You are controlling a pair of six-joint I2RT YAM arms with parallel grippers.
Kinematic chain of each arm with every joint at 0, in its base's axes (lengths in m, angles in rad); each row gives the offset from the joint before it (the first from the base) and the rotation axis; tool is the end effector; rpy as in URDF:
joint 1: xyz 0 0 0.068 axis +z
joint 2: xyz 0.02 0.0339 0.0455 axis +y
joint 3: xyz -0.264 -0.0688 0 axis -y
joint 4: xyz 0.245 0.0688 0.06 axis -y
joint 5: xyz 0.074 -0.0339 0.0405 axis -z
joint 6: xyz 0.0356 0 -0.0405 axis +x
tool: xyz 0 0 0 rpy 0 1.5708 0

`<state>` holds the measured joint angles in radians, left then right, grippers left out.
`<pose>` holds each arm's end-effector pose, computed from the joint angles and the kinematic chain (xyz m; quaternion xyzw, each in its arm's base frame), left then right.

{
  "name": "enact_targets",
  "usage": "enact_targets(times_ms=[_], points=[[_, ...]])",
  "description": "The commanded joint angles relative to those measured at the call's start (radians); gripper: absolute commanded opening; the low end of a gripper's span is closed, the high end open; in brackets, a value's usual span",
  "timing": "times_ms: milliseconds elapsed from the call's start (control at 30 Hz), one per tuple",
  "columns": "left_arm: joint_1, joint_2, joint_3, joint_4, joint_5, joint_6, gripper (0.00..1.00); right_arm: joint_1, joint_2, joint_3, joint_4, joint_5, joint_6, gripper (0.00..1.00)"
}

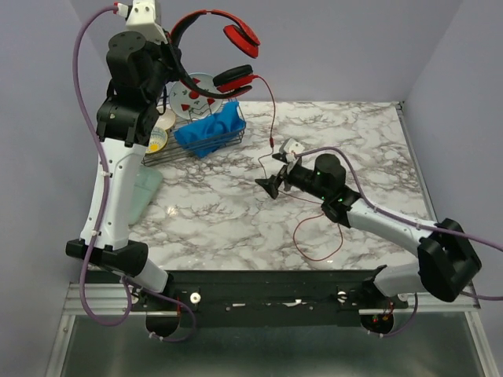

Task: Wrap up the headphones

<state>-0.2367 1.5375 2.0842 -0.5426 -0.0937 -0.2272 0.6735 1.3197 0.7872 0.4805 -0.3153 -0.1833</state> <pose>0.2912 -0.0668 0.5564 -0.0298 0.7050 -0.1305 0.6964 0.2305 0.1980 0.2909 -0.3959 0.6066 0.2755 0.6320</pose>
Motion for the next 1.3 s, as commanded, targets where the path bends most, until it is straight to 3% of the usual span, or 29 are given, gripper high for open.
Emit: enact_targets(times_ms=[0, 167, 300, 467, 633, 800, 867, 967, 1100, 1267], points=[[0.007, -0.017, 0.089, -0.034, 0.032, -0.05, 0.0, 0.041, 0.107, 0.017, 0.146, 0.139, 0.018, 1.0], [0.008, -0.027, 0.115, -0.053, 0.043, -0.06, 0.0, 0.041, 0.191, 0.015, 0.092, 0.267, -0.01, 0.97], [0.011, -0.025, 0.154, -0.065, 0.048, -0.073, 0.0, 0.043, 0.271, 0.052, 0.001, 0.291, -0.001, 0.84], [0.019, -0.014, 0.203, -0.074, 0.057, -0.087, 0.0, 0.061, 0.312, 0.017, 0.003, 0.297, 0.012, 0.78], [0.023, -0.01, 0.206, -0.076, 0.06, -0.087, 0.0, 0.061, 0.32, -0.022, -0.003, 0.309, 0.025, 0.58], [0.045, -0.004, 0.191, -0.074, 0.074, -0.116, 0.0, 0.069, 0.329, -0.036, -0.043, 0.338, 0.033, 0.27], [0.046, -0.002, 0.147, -0.054, 0.068, -0.118, 0.0, 0.08, 0.332, -0.005, -0.141, 0.369, 0.041, 0.12], [0.046, 0.013, 0.053, -0.008, 0.02, -0.092, 0.0, 0.135, 0.313, 0.096, -0.371, 0.464, 0.021, 0.01], [0.045, 0.027, -0.114, 0.114, -0.054, 0.018, 0.0, 0.227, 0.196, 0.156, -0.609, 0.689, -0.033, 0.01], [0.042, 0.062, -0.292, 0.256, -0.129, 0.201, 0.0, 0.228, 0.009, 0.255, -0.89, 0.895, -0.09, 0.01]])
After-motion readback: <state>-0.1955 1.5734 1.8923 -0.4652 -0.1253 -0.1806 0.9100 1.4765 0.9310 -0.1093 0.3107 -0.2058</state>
